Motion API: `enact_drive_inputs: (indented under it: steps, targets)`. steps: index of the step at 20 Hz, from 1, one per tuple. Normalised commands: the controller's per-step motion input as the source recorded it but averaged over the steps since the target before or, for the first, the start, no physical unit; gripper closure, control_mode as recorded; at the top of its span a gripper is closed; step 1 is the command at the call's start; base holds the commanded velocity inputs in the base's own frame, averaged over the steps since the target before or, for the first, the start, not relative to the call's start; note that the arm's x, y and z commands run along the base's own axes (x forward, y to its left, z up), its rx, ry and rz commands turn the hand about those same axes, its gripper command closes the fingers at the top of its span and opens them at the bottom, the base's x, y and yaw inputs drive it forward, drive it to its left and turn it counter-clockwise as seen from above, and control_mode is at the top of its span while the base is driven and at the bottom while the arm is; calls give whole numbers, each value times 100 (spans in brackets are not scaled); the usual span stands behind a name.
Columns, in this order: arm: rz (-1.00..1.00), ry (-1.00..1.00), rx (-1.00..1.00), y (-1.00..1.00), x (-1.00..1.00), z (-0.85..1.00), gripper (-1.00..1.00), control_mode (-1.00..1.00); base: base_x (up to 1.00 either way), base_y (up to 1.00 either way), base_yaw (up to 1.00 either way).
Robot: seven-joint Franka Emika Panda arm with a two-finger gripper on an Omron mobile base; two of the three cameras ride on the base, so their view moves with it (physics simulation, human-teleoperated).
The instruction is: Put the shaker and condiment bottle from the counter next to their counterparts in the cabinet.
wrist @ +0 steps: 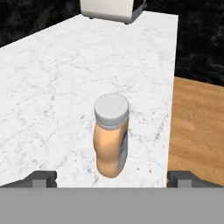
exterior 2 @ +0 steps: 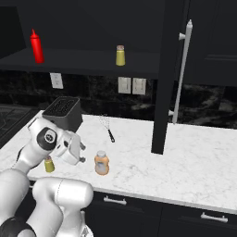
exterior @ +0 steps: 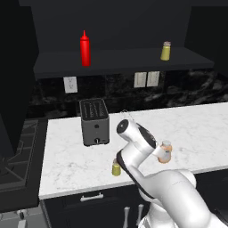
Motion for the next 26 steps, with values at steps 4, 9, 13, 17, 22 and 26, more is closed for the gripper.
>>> enact_drive_inputs:
  steps: [4,9,13,17,22,26]
  targets:
    - [0,0,0,-30,0,-13,-100,-100,0,0,0]
    - [0,0,0,-33,0,-8,-100,-100,0,0,0]
    - [0,0,0,-27,4,-22,-100,-100,0,0,0]
    - [0,0,0,-15,16,-39,-100,-100,0,0,0]
    - [0,0,0,-15,21,-47,-100,-100,0,0,0]
    - [0,0,0,-18,16,-54,-100,-100,0,0,0]
